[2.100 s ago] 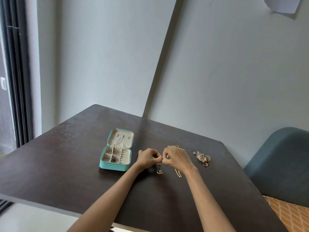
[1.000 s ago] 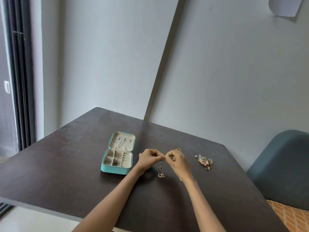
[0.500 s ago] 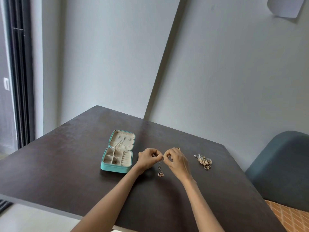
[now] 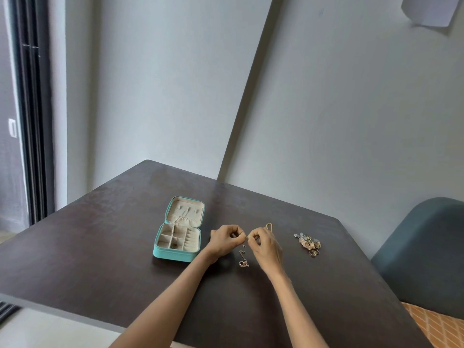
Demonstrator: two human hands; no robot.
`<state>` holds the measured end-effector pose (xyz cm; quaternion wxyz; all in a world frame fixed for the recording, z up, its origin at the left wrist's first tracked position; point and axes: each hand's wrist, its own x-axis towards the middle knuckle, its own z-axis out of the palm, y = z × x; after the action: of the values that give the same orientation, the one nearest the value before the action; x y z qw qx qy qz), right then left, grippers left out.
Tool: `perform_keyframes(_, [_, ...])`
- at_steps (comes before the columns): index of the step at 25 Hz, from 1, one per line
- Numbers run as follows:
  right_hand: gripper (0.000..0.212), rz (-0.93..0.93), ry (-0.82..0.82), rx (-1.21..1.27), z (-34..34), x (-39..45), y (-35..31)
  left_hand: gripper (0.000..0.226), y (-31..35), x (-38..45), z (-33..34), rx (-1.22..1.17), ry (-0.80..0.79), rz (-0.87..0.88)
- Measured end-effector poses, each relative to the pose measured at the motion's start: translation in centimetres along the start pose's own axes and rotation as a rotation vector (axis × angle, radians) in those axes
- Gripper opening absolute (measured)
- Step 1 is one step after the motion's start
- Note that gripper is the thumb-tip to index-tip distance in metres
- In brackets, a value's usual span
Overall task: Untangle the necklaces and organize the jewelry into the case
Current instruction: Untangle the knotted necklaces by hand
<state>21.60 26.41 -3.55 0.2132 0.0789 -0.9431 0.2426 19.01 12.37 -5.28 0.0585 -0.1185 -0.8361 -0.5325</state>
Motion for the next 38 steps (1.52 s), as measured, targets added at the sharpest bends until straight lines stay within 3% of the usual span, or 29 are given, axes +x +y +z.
perform_keyframes(6, [0.027, -0.188, 0.016, -0.116, -0.2, 0.0, -0.1, 0.018, -0.1, 0.1, 0.1, -0.037, 0.067, -0.030])
perform_keyframes(11, [0.006, -0.012, 0.001, 0.058, -0.7, -0.1, 0.4, 0.020, -0.7, 0.4, 0.2, -0.139, 0.097, -0.053])
perform_keyframes(15, [0.036, -0.013, 0.039, 0.215, -0.8, -0.1, 0.1, 0.021, -0.7, 0.4, 0.3, -0.116, 0.088, -0.047])
perform_keyframes(20, [0.044, -0.045, 0.045, 0.205, -0.6, 0.3, -0.2, 0.021, -0.3, 0.3, 0.2, -0.066, 0.070, -0.045])
perform_keyframes(24, [0.035, -0.051, 0.024, 0.203, -0.7, 0.3, -0.6, 0.026, -0.1, 0.2, 0.1, -0.032, 0.063, -0.052])
perform_keyframes(29, [0.039, -0.098, -0.047, 0.083, -1.5, 0.2, -1.1, 0.026, -0.4, 0.3, 0.1, -0.083, 0.044, -0.046])
perform_keyframes(38, [0.027, -0.030, 0.013, 0.104, -0.9, -0.1, -1.6, 0.021, -0.4, 0.3, 0.1, -0.115, 0.026, -0.052])
